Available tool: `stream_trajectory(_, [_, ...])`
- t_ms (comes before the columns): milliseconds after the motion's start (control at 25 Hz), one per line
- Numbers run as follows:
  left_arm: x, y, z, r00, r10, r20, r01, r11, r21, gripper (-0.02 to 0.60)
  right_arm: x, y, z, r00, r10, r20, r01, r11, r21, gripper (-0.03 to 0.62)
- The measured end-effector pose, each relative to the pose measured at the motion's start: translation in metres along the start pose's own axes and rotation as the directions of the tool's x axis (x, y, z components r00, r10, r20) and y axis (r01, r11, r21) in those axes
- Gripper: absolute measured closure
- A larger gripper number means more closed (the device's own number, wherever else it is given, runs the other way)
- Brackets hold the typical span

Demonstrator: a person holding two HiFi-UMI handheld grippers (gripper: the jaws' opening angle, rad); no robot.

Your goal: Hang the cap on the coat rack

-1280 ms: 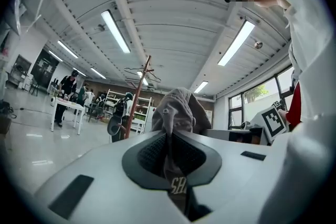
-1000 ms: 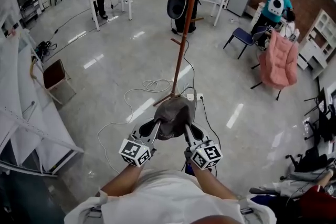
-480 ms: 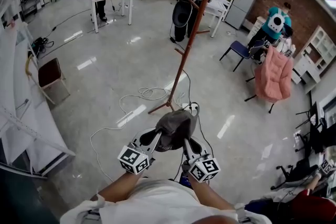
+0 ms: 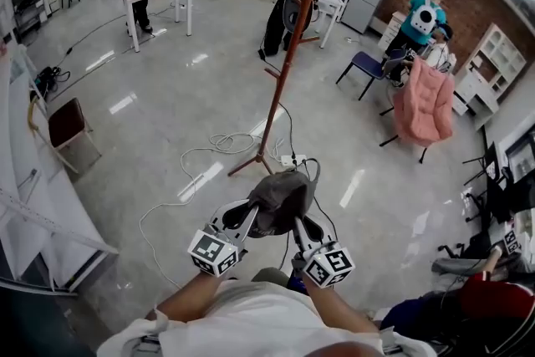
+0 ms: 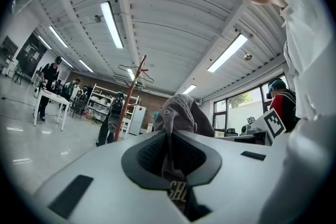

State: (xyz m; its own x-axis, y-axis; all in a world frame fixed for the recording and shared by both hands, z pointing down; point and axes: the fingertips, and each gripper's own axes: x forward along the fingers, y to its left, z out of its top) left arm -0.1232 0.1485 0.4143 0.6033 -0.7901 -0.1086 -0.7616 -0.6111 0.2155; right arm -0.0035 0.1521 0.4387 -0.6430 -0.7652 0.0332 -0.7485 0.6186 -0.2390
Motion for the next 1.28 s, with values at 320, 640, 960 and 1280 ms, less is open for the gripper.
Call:
stream_trajectory(320, [0.01, -0.004, -0.018, 0.999, -0.038, -0.008, 0.037, 0.999, -0.04, 0.549, -0.001, -0.016, -0.011, 0.999, -0.029, -0.019, 0.029, 0.999, 0.014, 0.564])
stream_trajectory(640, [0.022, 0.015, -0.019, 0.999, -0.027, -0.021, 0.026, 0.999, -0.034, 0.549, 0.022, -0.025, -0.012, 1.0, -0.012, -0.014, 0.013, 0.999, 0.033, 0.563])
stream_trajectory(960, [0.069, 0.043, -0.022, 0.999, -0.031, -0.043, 0.031, 0.999, -0.009, 0.549, 0.06, -0.066, -0.006, 1.0, -0.01, 0.008, 0.009, 0.998, 0.056, 0.563])
stream_trajectory(1280, [0.128, 0.071, -0.023, 0.997, -0.003, -0.073, 0.004, 1.0, 0.012, 0.549, 0.11, -0.122, 0.013, 0.999, 0.018, 0.047, -0.021, 0.997, 0.068, 0.565])
